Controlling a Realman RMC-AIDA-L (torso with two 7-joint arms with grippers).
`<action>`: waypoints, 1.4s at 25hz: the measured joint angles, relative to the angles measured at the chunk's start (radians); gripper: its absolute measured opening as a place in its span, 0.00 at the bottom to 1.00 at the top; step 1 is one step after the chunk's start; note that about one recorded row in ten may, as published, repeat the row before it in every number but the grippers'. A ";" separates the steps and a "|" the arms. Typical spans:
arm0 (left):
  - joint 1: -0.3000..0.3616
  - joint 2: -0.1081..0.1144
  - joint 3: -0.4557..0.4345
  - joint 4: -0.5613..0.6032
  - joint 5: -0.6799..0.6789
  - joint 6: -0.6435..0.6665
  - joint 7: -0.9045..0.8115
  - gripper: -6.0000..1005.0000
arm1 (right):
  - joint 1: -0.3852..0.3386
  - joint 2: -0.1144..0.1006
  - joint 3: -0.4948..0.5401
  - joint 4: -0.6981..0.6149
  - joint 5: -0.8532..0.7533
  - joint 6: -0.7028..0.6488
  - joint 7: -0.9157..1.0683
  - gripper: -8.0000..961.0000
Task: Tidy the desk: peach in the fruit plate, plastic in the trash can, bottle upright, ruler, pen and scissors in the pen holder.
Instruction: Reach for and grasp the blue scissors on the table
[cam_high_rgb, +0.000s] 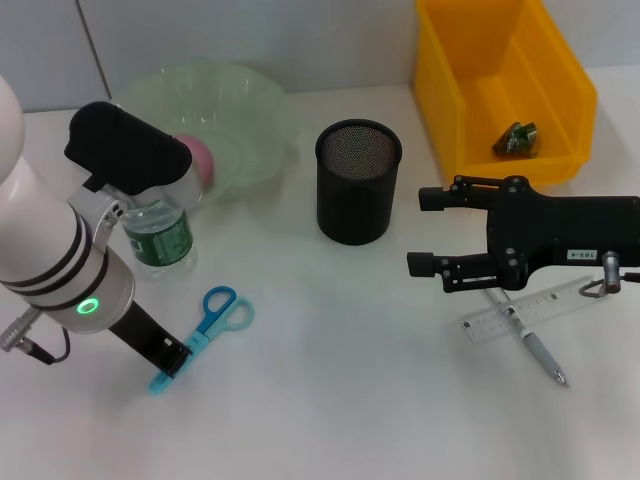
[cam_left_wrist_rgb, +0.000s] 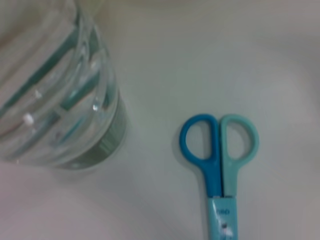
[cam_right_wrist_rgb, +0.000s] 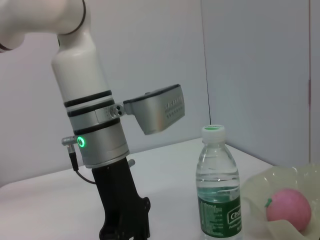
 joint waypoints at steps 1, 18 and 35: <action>0.006 0.000 0.000 0.024 -0.001 -0.006 0.000 0.15 | 0.000 0.000 0.000 0.000 0.000 0.001 0.000 0.86; 0.006 0.001 0.000 -0.013 -0.008 -0.057 0.007 0.41 | 0.003 0.000 -0.006 0.000 0.000 0.003 0.001 0.86; -0.002 0.002 0.003 -0.031 -0.009 -0.061 0.013 0.45 | 0.005 0.000 -0.009 -0.003 0.000 -0.001 0.007 0.86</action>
